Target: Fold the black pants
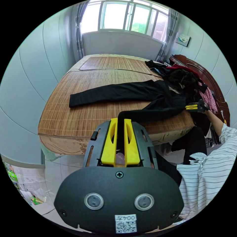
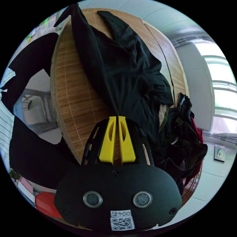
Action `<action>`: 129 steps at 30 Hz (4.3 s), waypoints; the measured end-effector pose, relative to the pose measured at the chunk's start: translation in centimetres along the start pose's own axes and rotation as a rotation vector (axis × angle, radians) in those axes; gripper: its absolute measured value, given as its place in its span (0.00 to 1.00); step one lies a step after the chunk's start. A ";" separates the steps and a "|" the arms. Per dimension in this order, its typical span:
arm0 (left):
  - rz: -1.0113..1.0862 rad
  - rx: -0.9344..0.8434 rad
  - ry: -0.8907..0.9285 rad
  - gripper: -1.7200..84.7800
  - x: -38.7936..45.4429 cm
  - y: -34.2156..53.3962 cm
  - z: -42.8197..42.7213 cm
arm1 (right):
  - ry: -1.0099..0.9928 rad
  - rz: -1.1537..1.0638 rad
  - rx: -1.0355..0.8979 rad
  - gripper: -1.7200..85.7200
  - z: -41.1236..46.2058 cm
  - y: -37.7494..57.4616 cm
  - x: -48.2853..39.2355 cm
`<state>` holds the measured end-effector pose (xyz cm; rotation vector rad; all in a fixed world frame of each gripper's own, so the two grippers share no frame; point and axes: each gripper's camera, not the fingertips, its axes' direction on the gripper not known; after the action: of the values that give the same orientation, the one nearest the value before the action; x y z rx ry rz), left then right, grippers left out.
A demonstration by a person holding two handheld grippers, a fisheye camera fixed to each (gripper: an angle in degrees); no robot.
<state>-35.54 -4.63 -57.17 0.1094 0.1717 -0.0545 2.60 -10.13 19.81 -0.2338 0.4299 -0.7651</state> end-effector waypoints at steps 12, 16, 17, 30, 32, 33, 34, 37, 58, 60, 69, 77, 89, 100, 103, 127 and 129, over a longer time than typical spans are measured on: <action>-0.070 -0.084 -0.044 0.03 -6.5 1.5 3.8 | -0.119 -0.154 0.038 0.01 -8.4 0.4 -4.2; -0.064 -0.093 -0.058 0.03 -6.7 -2.3 5.0 | -0.080 -0.126 0.017 0.01 -9.4 -1.9 0.5; -0.050 -0.098 -0.071 0.03 -6.8 -4.2 5.3 | -0.073 -0.117 0.013 0.01 -10.0 -2.7 2.6; 0.071 -0.231 -0.261 0.03 -8.5 -28.4 23.6 | -0.249 0.104 -0.110 0.02 0.8 -14.0 22.0; 0.099 -0.272 -0.308 0.03 -8.1 -30.4 28.0 | -0.276 0.125 -0.136 0.02 3.1 -14.7 23.1; 0.103 -0.293 -0.325 0.03 -8.1 -31.5 30.7 | -0.291 0.135 -0.152 0.02 4.5 -15.1 23.6; 0.100 -0.302 -0.333 0.03 -8.2 -32.0 32.0 | -0.299 0.138 -0.160 0.03 5.1 -15.3 23.8; 0.043 -0.331 -0.383 0.04 -9.4 -33.9 36.9 | -0.352 0.158 -0.188 0.05 7.6 -15.8 24.6; 0.646 -0.145 0.128 0.16 17.3 -19.8 48.1 | -0.063 0.468 0.010 0.18 1.3 -2.1 10.2; 0.706 -0.205 0.134 0.17 18.9 -18.4 50.9 | -0.067 0.447 0.010 0.18 1.0 -2.2 9.3; 0.718 -0.325 0.050 0.18 18.3 -17.1 59.5 | -0.121 0.446 0.048 0.23 1.3 -3.1 8.5; 0.598 -0.317 -0.040 0.16 17.7 -16.2 64.7 | -0.133 0.604 0.057 0.17 3.4 -3.0 8.1; 0.571 -0.330 -0.059 0.12 15.4 -13.6 68.4 | -0.178 0.566 0.017 0.09 1.5 -0.3 6.4; 0.534 -0.342 -0.039 0.12 13.3 -7.9 70.1 | -0.241 0.555 -0.022 0.11 -0.5 2.5 1.0; 0.491 -0.363 -0.034 0.13 12.9 -8.2 71.6 | -0.207 0.528 -0.038 0.12 -0.4 2.4 0.6; 0.707 -0.261 -0.037 0.15 13.2 -12.2 74.4 | -0.354 0.629 0.108 0.19 -0.8 16.1 14.4; 0.755 -0.276 -0.072 0.16 14.0 -13.1 76.7 | -0.360 0.585 0.106 0.19 -0.1 14.4 15.1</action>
<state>-9.79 -26.92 14.17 -0.1075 0.0564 0.7154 21.07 -10.79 10.21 -0.1306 0.1005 -0.1613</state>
